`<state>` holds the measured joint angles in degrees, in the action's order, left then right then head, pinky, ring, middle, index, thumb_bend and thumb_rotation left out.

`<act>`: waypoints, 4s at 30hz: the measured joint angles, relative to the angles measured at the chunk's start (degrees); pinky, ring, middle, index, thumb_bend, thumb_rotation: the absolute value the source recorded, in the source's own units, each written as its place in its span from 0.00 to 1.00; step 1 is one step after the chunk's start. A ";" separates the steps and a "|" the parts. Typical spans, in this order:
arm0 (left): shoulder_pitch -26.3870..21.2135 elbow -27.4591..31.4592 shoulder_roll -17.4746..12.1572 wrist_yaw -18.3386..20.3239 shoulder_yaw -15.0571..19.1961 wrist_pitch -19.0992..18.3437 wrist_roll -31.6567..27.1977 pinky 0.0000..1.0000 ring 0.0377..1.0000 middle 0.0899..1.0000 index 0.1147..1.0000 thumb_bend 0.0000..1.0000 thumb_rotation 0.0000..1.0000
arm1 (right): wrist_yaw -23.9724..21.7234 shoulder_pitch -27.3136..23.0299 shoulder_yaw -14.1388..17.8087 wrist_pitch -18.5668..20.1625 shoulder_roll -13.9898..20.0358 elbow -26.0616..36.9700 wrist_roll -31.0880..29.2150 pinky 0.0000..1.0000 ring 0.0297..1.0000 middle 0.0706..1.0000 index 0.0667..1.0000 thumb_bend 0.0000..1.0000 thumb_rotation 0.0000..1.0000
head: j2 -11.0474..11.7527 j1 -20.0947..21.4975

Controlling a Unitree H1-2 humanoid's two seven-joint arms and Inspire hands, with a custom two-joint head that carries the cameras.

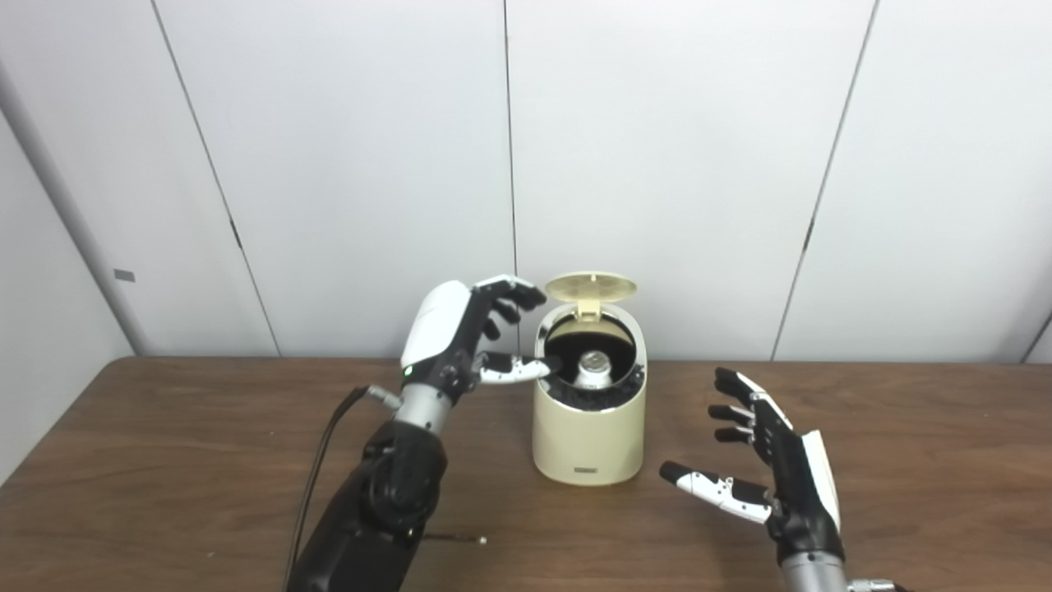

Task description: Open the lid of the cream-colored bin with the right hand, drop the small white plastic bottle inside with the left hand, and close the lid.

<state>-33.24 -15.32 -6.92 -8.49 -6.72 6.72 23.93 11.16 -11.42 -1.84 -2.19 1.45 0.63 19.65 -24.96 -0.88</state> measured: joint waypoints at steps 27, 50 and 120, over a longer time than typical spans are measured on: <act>15.61 0.16 1.14 22.34 10.77 7.20 -38.58 0.64 0.75 0.80 0.83 0.75 0.20 | -3.53 -0.31 0.19 -2.30 5.22 -1.65 -2.41 0.65 0.76 0.82 0.82 0.68 0.35 | 2.11 0.44; 15.49 -3.85 0.31 24.18 8.54 12.63 -33.47 0.70 0.81 0.85 0.91 0.71 0.10 | -27.58 -27.03 -10.42 19.84 17.56 7.50 11.71 0.77 0.89 0.88 0.85 0.72 0.62 | 3.25 1.14; 15.87 -2.88 2.08 18.00 9.35 12.37 -31.24 0.63 0.76 0.80 0.86 0.72 0.09 | -38.79 -29.07 -18.87 10.29 21.57 9.10 22.02 0.93 0.87 0.69 0.67 0.80 0.40 | 0.80 -1.40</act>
<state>-17.36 -18.20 -4.84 9.50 2.63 19.10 -7.31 -27.63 -40.49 -20.71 8.09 23.02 9.73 41.67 -24.17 -2.28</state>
